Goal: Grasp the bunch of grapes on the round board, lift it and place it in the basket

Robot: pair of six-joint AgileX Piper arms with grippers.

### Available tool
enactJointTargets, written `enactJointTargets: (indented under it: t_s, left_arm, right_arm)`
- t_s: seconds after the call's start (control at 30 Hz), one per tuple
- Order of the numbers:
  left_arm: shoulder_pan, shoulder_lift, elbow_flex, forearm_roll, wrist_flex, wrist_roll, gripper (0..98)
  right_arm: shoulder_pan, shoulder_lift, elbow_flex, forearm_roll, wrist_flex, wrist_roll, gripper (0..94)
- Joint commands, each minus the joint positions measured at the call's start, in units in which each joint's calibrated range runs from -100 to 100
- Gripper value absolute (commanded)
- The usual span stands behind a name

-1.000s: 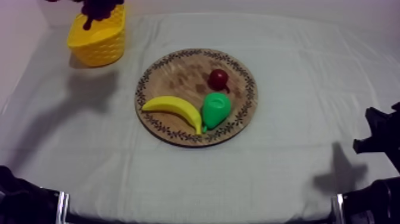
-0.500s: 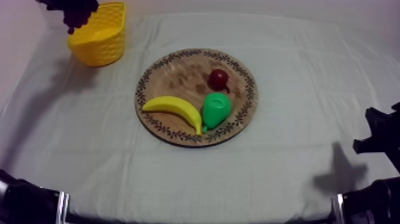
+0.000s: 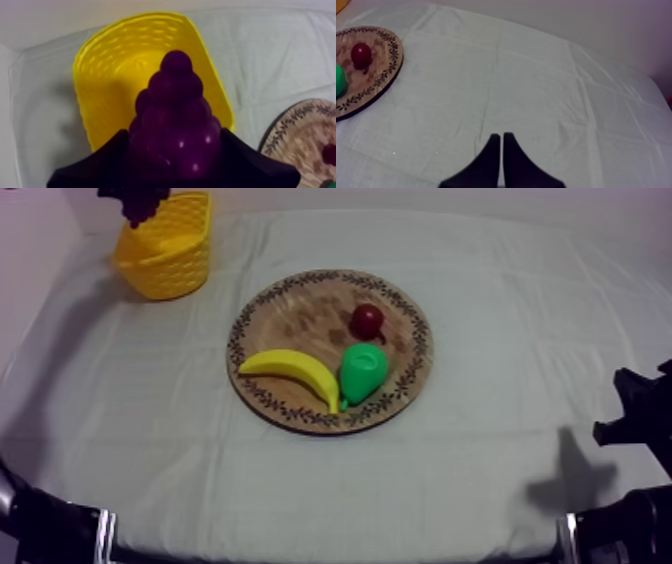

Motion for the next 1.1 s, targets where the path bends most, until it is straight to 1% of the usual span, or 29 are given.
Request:
enactJointTargets:
  t_s: [0.0, 0.2, 0.4, 0.63, 0.77, 0.83, 0.9, 0.97, 1.0, 1.07]
  left_arm:
    - [-0.3, 5.4, -2.2, -0.02, -0.9, 0.0, 56.4]
    - [-0.7, 13.0, -6.5, -0.58, -2.0, 0.3, 56.4]
    - [-0.8, 18.7, -9.5, -0.69, -2.1, 0.5, 57.3]
    - [-0.7, 21.3, -10.6, -0.85, -2.6, 0.9, 57.3]
    - [-0.7, 20.8, -9.4, -0.89, -4.1, 1.3, 56.5]
    - [-0.7, 20.2, -8.3, -0.91, -4.9, 1.6, 61.6]
    - [-0.7, 19.4, -7.1, -1.23, -5.5, 2.4, 71.2]
    - [-0.6, 18.6, -5.8, -2.26, -6.0, 4.4, 82.9]
    - [-0.5, 18.1, -5.1, -2.76, -6.2, 5.3, 86.9]
    - [-0.3, 17.1, -3.9, -3.43, -6.9, 6.4, 91.7]
  right_arm:
    - [0.0, 0.0, 0.0, 0.0, 0.0, 0.0, 0.5]
    - [0.0, 0.0, 0.0, 0.0, 0.0, 0.0, 0.5]
    - [0.0, 0.0, 0.0, 0.0, 0.0, 0.0, 0.5]
    - [0.0, 0.0, 0.0, 0.0, 0.0, 0.0, 0.5]
    - [0.0, 0.0, 0.0, 0.0, 0.0, 0.0, 0.5]
    - [0.0, 0.0, 0.0, 0.0, 0.0, 0.0, 0.5]
    - [0.0, 0.0, 0.0, 0.0, 0.0, 0.0, 0.5]
    - [0.0, 0.0, 0.0, 0.0, 0.0, 0.0, 0.5]
    - [0.0, 0.0, 0.0, 0.0, 0.0, 0.0, 0.5]
    - [0.0, 0.0, 0.0, 0.0, 0.0, 0.0, 0.5]
